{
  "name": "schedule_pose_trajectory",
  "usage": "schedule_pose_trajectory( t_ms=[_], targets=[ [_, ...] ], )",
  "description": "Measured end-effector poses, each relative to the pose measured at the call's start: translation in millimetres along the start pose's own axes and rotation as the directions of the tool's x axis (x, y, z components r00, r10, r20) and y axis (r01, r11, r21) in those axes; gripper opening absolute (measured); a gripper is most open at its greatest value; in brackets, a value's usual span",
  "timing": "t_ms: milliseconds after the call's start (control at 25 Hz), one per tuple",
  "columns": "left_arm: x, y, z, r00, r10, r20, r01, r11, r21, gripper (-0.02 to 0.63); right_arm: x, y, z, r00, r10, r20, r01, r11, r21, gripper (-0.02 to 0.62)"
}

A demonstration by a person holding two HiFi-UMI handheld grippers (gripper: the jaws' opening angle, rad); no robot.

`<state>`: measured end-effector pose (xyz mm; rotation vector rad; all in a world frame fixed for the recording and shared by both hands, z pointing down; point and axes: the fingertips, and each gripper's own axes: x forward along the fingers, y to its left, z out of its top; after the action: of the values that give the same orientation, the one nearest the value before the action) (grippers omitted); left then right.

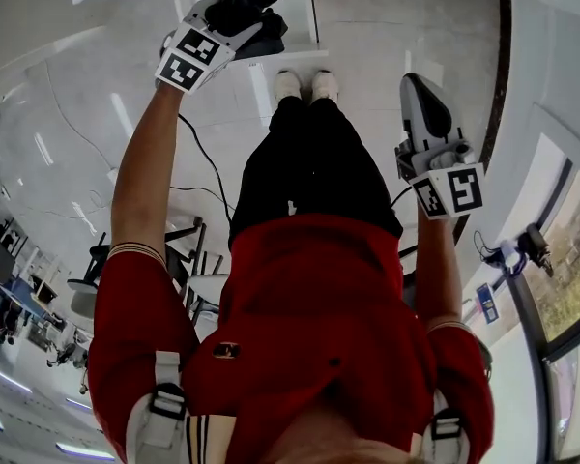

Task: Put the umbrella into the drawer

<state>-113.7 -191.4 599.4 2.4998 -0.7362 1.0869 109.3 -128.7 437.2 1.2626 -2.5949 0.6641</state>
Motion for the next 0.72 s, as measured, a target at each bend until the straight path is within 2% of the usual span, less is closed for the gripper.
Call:
schedule_pose_trajectory(
  t_ms=[360,560,720],
  targets=[
    [62,16,-50,0.985,-0.096,-0.143,0.096,0.995,-0.008,0.240,10,-10,-39,0.998,-0.053,-0.037,0.054,0.999,0.009,-0.002],
    [97,22,-78,0.967,-0.124,-0.223,0.112,0.991,-0.068,0.241,17,-13,-51,0.996,-0.070,-0.047,0.070,0.998,0.002,-0.002],
    [123,26,-91,0.956,-0.126,-0.263,0.088,0.984,-0.153,0.241,21,-17,-57,0.995,-0.079,-0.055,0.077,0.997,-0.021,-0.002]
  ],
)
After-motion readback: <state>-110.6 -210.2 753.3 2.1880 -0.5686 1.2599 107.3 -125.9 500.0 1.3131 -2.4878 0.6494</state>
